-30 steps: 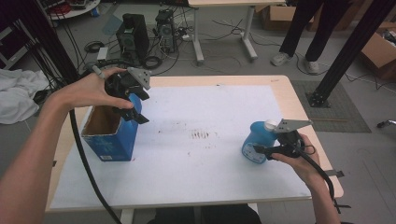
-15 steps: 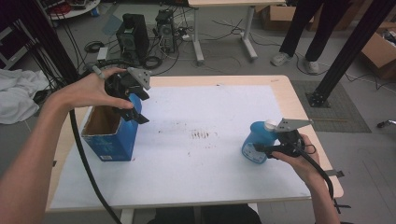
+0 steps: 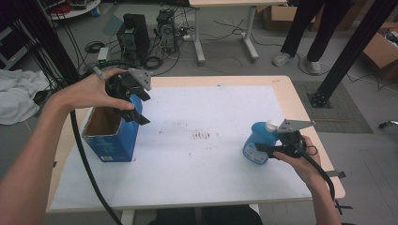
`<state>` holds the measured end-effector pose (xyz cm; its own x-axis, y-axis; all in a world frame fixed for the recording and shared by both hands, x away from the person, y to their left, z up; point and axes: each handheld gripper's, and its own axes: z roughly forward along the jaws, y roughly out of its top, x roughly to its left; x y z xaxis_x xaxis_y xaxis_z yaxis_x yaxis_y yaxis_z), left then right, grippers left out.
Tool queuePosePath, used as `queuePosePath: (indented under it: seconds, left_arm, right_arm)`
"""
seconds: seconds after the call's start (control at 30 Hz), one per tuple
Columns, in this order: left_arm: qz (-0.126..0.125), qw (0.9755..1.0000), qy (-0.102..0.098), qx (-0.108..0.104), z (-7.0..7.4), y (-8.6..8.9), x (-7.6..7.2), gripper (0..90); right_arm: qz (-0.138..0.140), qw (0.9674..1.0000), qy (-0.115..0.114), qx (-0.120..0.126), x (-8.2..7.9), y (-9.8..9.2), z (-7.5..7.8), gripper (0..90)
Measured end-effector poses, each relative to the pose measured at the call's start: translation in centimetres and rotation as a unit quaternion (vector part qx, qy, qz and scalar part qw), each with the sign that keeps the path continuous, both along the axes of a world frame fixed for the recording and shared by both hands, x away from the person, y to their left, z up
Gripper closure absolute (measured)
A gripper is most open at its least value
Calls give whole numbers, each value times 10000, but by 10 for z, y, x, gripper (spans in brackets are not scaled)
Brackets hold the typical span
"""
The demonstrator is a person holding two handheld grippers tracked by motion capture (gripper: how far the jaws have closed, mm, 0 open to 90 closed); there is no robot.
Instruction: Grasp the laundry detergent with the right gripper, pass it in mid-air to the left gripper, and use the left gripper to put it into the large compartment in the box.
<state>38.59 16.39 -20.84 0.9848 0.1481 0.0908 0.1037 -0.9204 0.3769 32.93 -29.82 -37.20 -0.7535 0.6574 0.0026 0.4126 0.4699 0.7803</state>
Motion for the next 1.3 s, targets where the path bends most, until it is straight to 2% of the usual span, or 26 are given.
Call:
queuePosePath:
  seconds: [0.63,1.17,1.3]
  left_arm:
    - [18,10000,-12,-24,0,-1,0,174]
    - [81,10000,33,-41,1,-4,1,175]
    - [118,9999,55,-25,2,-4,1,174]
  right_arm:
    - [151,9996,-192,109,-1,-4,-4,449]
    - [144,9998,-115,124,1,-4,-3,457]
    - [174,9998,-79,48,3,-3,0,459]
